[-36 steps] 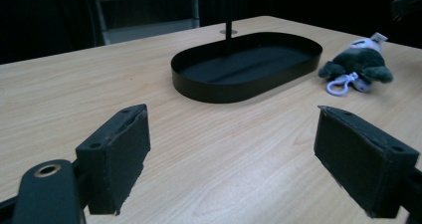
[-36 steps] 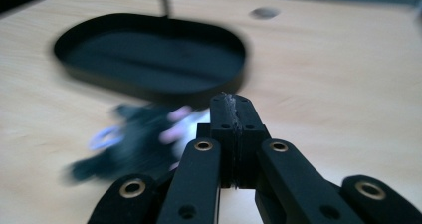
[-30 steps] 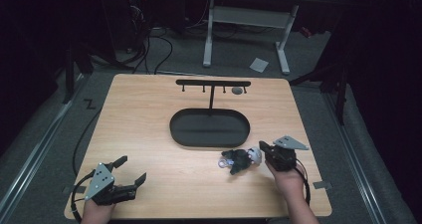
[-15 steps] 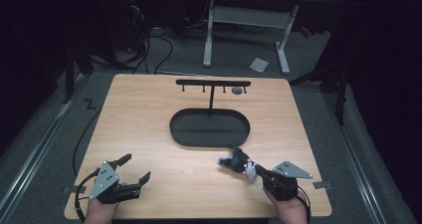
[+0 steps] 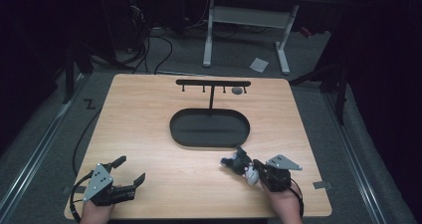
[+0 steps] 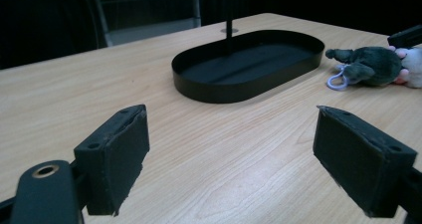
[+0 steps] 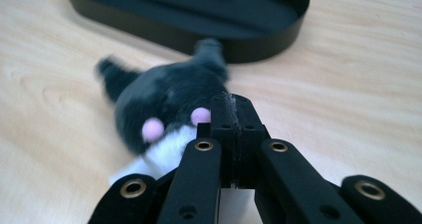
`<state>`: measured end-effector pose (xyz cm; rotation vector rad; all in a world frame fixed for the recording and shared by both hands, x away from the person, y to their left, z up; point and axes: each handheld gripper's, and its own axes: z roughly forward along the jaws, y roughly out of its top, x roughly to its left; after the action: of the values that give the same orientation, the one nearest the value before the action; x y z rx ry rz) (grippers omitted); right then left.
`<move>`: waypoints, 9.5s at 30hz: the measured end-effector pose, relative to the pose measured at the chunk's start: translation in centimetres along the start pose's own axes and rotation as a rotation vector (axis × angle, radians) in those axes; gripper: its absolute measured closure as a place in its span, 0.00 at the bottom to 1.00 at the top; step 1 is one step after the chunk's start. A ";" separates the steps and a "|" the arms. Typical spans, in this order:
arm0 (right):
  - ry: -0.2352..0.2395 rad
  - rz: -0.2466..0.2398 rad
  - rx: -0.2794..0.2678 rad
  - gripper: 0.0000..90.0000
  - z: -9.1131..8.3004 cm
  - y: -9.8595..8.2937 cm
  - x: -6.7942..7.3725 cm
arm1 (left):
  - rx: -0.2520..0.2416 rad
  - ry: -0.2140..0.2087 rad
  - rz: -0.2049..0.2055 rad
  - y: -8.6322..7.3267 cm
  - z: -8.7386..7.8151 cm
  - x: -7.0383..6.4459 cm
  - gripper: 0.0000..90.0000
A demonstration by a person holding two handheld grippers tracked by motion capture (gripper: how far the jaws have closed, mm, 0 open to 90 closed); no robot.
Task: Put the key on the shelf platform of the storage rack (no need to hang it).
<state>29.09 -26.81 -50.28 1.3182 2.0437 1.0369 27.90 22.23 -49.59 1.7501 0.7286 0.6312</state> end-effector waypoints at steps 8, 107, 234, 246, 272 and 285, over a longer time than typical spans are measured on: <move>-0.067 0.026 0.030 0.99 -3.0 -2.6 -1.0 | -0.001 -0.037 0.018 0.5 1.7 -0.6 0.17; -0.017 0.025 0.799 0.52 3.6 7.1 2.7 | 0.005 -0.079 0.066 1.1 4.9 -1.4 0.17; -0.119 0.193 0.489 0.51 5.2 19.1 -5.9 | 0.067 -0.039 0.028 -0.7 1.5 0.1 0.17; -0.131 0.191 0.486 0.49 7.0 18.1 -6.0 | 0.078 -0.041 0.047 -0.8 1.6 -0.1 0.17; -0.202 0.127 0.442 0.34 6.0 16.8 -6.2 | 0.063 -0.032 0.043 -0.6 1.9 0.4 0.17; -0.150 0.006 0.217 0.31 2.0 11.7 -4.4 | 0.085 -0.043 0.035 -0.8 2.9 -0.2 0.17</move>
<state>38.65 -27.33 -41.96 1.4624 2.0835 0.7107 29.70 20.45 -51.16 1.8522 0.7052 0.5923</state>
